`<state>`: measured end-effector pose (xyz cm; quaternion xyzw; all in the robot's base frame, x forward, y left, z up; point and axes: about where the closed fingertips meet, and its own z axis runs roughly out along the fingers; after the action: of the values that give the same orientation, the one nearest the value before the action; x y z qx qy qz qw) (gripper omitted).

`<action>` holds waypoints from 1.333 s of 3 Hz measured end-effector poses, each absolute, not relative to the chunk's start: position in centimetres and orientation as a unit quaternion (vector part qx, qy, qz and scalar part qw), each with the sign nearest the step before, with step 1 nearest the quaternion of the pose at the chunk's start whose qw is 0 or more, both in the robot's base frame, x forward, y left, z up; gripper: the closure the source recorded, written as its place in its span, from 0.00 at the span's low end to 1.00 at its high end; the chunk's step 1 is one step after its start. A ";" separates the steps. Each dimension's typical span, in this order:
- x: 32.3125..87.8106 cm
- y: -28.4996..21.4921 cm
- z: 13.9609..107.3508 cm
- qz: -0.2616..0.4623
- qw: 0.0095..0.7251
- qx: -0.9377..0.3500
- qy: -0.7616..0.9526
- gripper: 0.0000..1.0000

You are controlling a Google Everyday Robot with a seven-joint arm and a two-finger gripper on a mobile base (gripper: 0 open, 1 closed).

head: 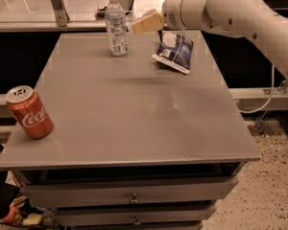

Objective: Move blue plastic bottle near coke can

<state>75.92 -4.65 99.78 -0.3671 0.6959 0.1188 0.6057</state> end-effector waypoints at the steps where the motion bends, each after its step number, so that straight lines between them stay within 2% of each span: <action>1: 78.7 -2.7 97.6 0.146 0.605 -0.367 0.691 0.00; 4: 81.9 3.6 93.5 0.240 0.598 -0.367 0.671 0.00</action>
Offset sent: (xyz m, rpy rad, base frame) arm 0.0729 0.0646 -0.0680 0.1820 0.0591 0.1446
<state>81.88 3.57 93.54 -0.3666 0.6710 0.2403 0.5980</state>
